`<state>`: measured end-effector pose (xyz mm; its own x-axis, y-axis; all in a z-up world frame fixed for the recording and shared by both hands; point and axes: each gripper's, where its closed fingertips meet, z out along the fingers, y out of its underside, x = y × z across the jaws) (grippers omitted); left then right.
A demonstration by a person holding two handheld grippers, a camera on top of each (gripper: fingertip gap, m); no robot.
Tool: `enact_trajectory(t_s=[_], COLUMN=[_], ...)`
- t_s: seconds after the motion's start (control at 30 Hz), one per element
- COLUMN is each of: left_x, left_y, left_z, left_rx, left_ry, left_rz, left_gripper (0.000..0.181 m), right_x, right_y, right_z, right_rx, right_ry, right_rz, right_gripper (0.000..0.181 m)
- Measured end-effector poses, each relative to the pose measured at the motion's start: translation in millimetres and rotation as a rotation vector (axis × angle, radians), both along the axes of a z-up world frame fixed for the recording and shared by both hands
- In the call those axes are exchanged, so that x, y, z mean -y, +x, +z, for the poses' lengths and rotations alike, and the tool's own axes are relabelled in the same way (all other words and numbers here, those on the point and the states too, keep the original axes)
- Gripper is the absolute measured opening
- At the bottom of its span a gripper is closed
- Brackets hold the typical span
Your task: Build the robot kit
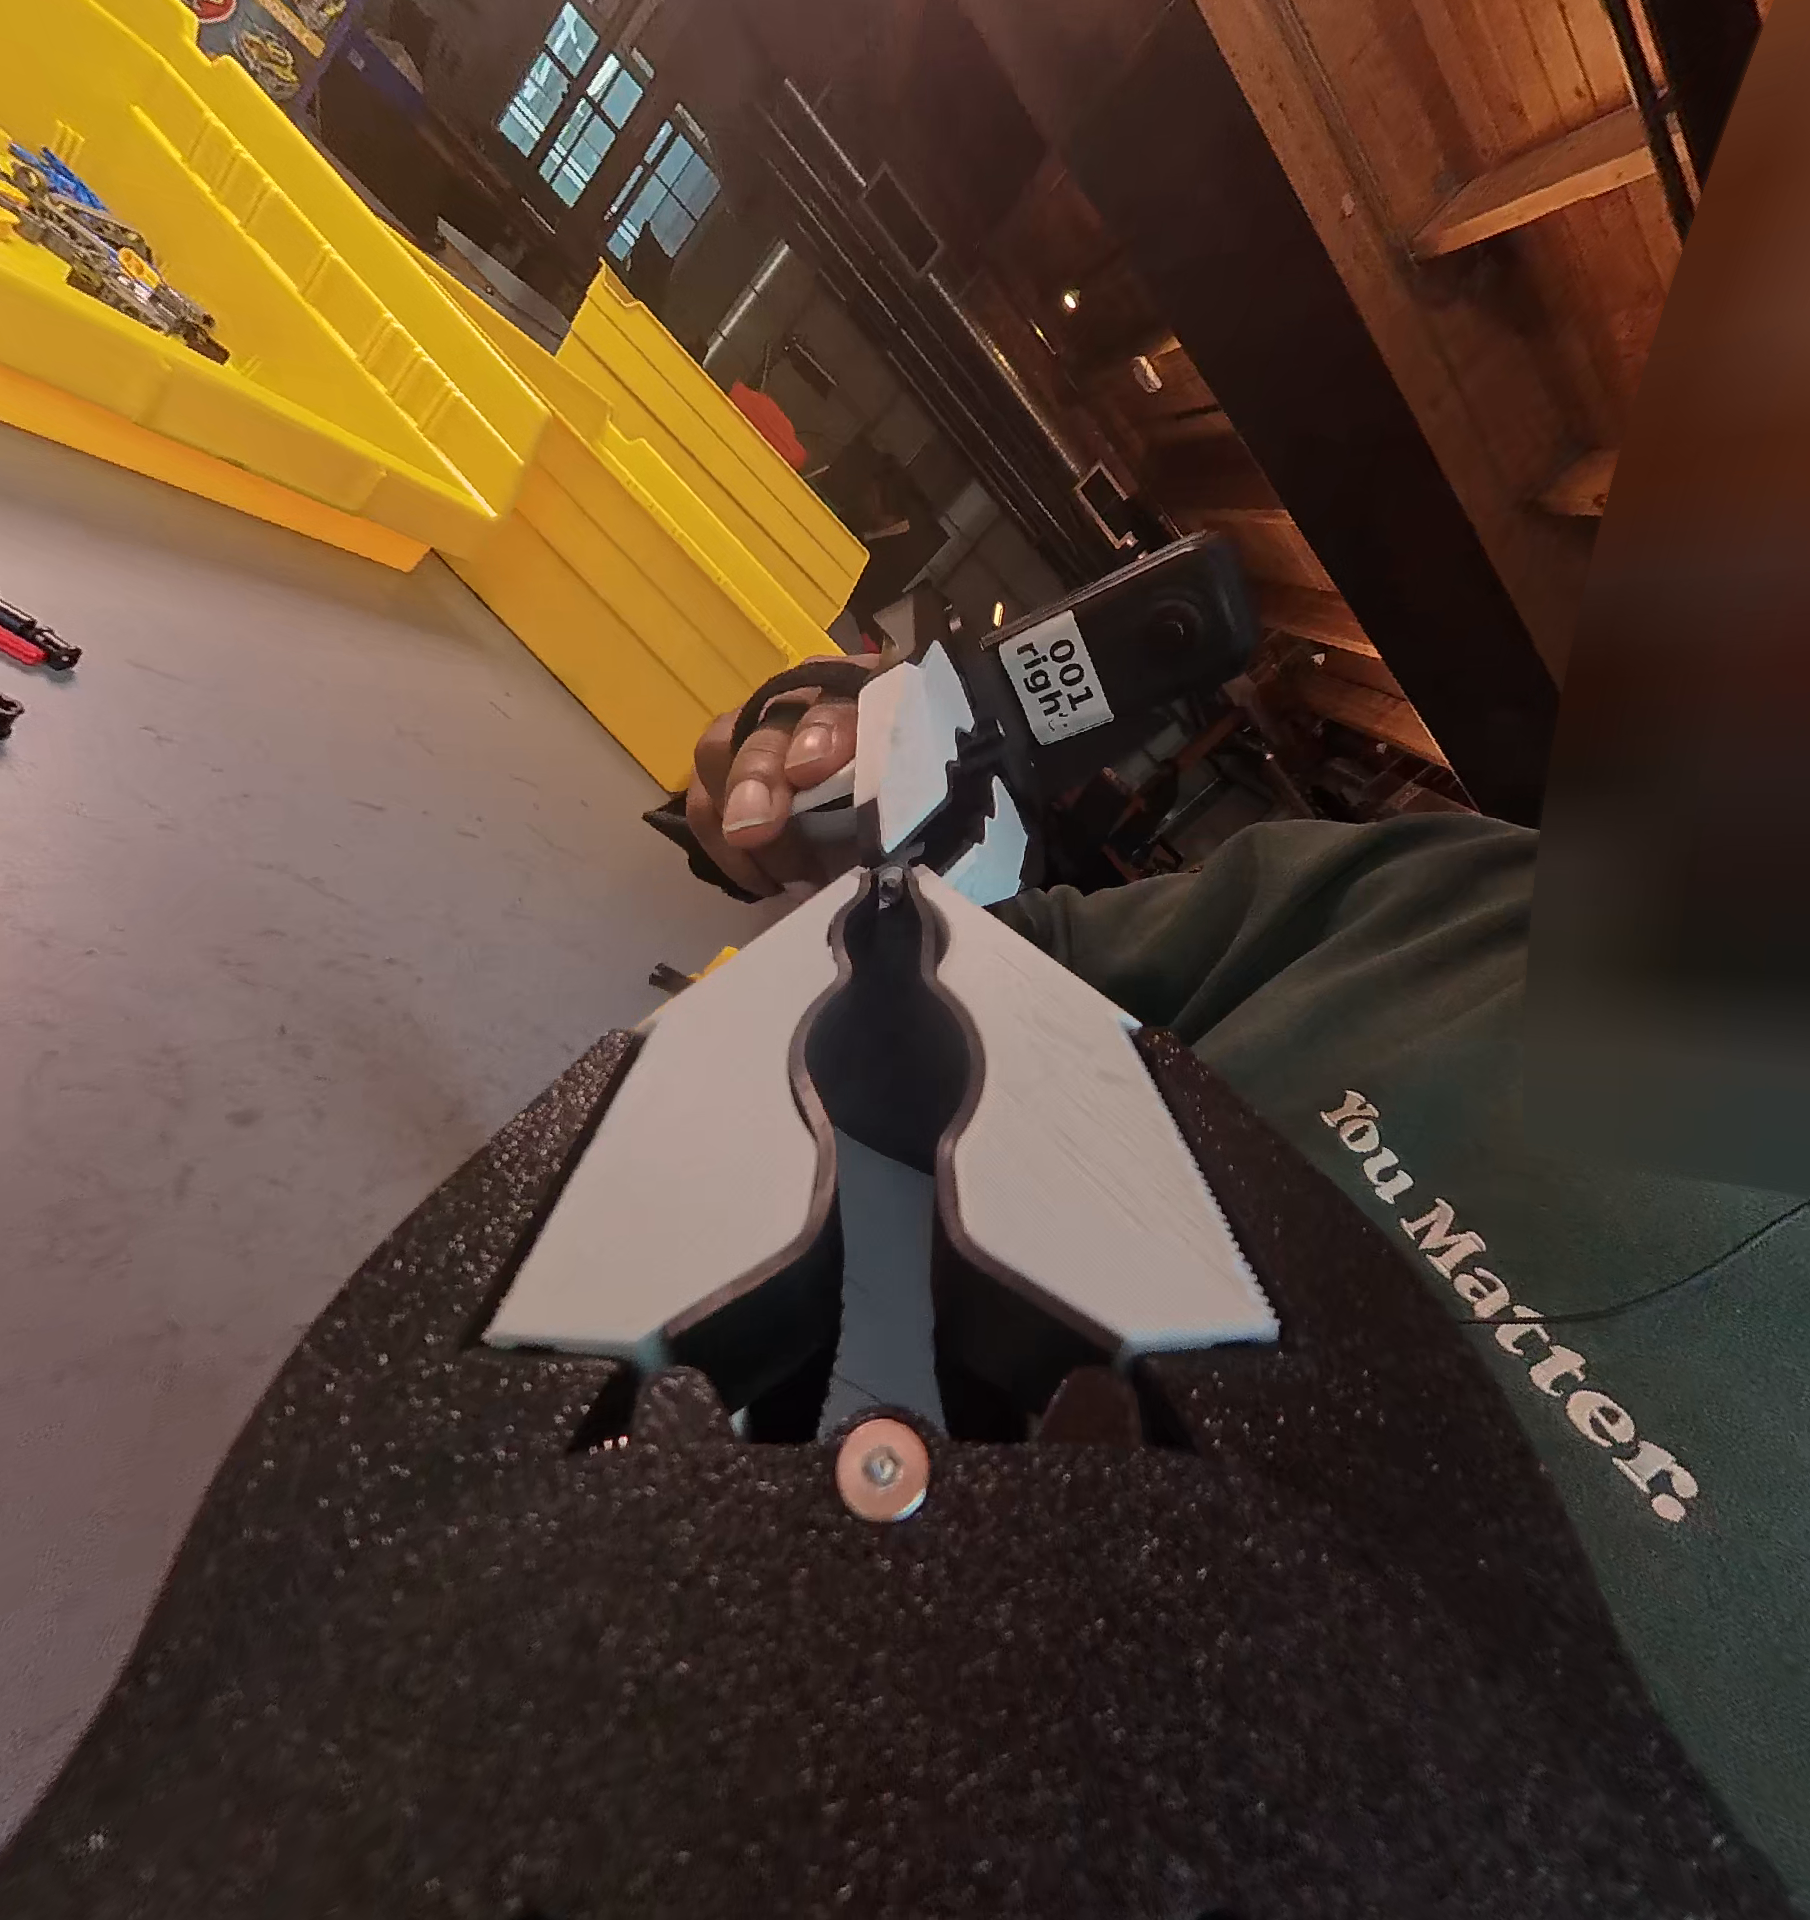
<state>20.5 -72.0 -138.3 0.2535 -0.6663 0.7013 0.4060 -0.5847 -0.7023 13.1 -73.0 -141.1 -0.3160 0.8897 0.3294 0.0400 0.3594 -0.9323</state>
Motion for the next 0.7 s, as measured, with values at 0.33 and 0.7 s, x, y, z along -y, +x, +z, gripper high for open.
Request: enact_trajectory(t_s=[0.33, 0.7], left_x=[-3.6, -6.2], left_y=[-3.7, -5.1], left_z=[-4.2, -7.4], left_rx=[-0.011, -0.021], left_ry=[-0.018, -0.029], left_rz=[0.022, 0.035], left_gripper=[0.004, 0.004], right_x=[-3.2, -6.0], right_y=[-3.6, -5.0], right_z=[-4.6, -8.2], right_rx=[0.017, 0.043], right_ry=[-0.079, -0.088], right_rz=[-0.012, -0.018], right_gripper=[0.007, 0.007])
